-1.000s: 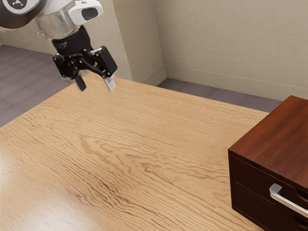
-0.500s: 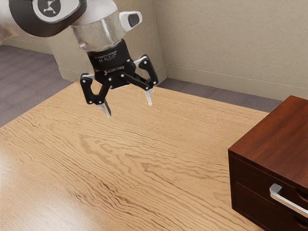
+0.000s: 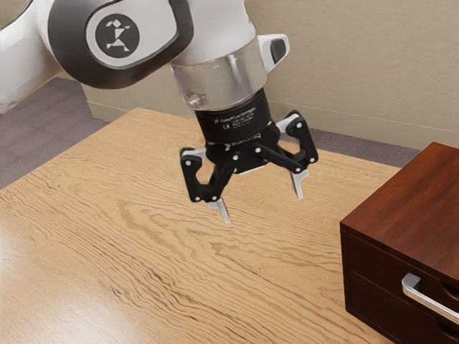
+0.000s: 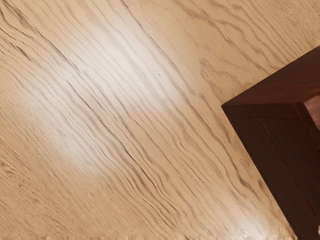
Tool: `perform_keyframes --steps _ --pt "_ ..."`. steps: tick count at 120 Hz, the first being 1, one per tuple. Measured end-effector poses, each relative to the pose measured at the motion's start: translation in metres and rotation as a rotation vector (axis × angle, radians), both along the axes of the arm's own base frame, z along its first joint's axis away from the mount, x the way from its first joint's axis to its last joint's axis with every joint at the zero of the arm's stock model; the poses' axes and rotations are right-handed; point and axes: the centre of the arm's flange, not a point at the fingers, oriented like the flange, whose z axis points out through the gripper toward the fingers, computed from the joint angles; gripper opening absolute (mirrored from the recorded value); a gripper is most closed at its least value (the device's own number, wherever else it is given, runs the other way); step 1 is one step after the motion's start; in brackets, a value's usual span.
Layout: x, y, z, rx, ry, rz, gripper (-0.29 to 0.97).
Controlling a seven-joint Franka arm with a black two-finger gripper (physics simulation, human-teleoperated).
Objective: Pull the drawer handle with one arm to open the drawer
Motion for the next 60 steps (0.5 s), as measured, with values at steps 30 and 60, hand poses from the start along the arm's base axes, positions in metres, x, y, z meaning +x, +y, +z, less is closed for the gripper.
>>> perform_keyframes --steps 30,60 --pt "-0.012 -0.053 -0.069 -0.042 -0.022 0.001 0.68" --pt "-0.011 -0.019 -0.092 -0.132 -0.119 0.118 0.68"
